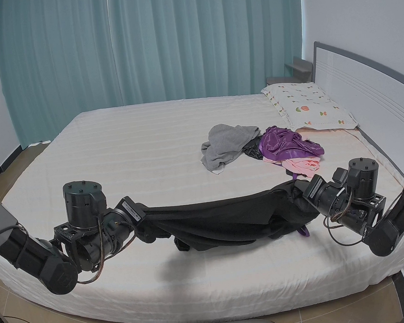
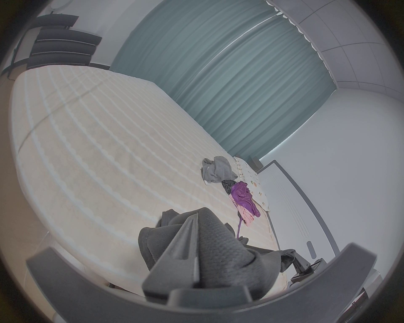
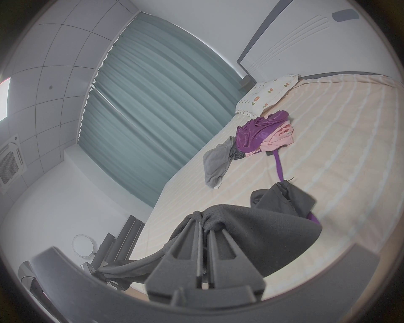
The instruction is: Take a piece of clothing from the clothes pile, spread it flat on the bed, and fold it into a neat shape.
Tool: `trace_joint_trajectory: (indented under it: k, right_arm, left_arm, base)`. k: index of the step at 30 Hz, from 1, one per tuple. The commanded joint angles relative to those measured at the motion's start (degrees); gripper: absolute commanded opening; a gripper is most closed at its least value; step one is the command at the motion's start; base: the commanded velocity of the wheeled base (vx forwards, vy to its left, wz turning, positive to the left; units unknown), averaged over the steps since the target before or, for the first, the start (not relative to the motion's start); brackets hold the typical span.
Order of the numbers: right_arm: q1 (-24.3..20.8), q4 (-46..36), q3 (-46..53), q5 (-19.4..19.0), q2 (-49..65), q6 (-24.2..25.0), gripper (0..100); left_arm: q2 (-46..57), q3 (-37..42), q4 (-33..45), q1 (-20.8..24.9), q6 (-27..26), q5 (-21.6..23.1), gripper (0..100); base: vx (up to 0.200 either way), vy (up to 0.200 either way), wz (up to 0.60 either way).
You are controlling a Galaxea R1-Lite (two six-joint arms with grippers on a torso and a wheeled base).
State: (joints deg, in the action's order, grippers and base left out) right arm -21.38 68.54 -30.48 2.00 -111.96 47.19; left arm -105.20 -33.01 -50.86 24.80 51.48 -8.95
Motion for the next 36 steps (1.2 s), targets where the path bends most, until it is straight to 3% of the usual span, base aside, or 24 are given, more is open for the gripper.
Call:
trace_joint_trajectory:
  k: [1, 29, 36]
  right_arm:
    - [0.0, 0.0, -0.1, 0.0, 0.5, 0.0, 0]
    - [0.8, 0.2, -0.6, -0.2, -0.1, 0.3, 0]
    - [0.5, 5.7, 0.2, 0.0, -0.9, 1.2, 0]
  left_arm:
    - [0.6, 0.4, 0.0, 0.0, 0.0, -0.1, 0]
    - [1.3, 1.2, -0.1, 0.1, -0.3, -0.1, 0]
    - [1.4, 1.3, -0.1, 0.1, -0.3, -0.1, 0]
  base:
    - [0.000, 0.200, 0.00]
    - [0.000, 0.200, 0.00]
    - [0.000, 0.200, 0.00]
